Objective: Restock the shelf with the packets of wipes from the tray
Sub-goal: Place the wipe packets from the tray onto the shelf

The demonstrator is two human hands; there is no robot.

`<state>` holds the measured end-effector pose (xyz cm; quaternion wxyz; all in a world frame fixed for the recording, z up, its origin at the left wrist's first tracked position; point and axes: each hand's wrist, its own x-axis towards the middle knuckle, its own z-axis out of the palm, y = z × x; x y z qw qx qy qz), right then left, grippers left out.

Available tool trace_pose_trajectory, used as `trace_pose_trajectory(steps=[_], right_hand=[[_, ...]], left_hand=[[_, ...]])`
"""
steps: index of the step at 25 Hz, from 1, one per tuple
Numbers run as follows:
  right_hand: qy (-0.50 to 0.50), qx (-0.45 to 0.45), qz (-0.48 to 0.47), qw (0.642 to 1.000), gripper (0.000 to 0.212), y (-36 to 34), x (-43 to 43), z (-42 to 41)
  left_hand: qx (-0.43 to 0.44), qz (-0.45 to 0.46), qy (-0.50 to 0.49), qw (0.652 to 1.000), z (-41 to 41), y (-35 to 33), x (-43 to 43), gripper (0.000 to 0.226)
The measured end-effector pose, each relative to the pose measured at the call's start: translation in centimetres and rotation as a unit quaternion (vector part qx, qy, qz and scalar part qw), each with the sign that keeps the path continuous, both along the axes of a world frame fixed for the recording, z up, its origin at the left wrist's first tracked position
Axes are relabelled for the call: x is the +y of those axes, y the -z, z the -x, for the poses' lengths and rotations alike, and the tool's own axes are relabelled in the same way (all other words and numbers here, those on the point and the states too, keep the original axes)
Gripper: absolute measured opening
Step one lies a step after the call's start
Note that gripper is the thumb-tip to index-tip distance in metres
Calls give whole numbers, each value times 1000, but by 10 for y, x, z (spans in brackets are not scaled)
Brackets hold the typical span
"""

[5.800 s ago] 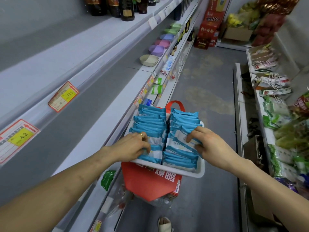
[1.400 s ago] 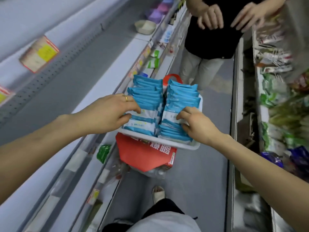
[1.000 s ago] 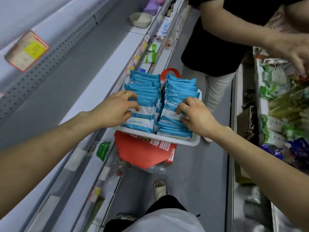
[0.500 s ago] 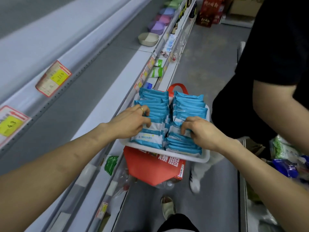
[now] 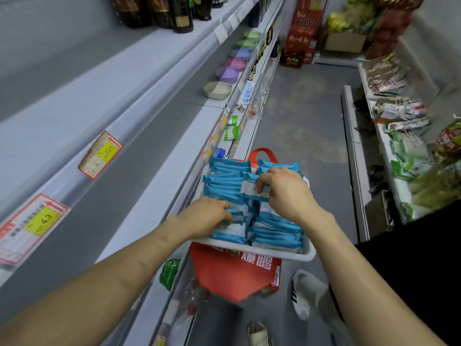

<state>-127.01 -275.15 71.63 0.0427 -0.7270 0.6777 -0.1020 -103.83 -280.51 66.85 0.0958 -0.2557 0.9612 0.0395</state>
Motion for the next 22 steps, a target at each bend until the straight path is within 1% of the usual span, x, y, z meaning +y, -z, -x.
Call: trace_pose_trajectory(steps=[3,6,10,14,15,17,20,22], right_hand=[[-9,6,2,1000,41,-11,-3,-8],[-24,20,13,999,40,-33,-14,-6],[-68,48,52,995,31,-82,-45,-8],[-113,33,102,988,32,-166,-71,-39],[-132,29,117,984,33,-188,-76,-52],[-178,16,143,973,34,-226,-84,-81],[-243,-1,160,957,41,-267,-95,-137],[-296,-10,166,941,44,-285,-100,-184]], left_hand=[[-6,5,-13,1000,-5,-13,2,34],[-3,26,-25,999,-14,-50,-4,41],[3,52,-70,996,-33,-140,-10,36],[67,149,-119,979,-65,-256,0,22],[72,171,-138,973,-80,-282,6,21],[65,183,-185,963,-119,-325,21,23],[70,154,-252,953,-196,-368,56,33],[75,139,-314,936,-254,-383,93,39]])
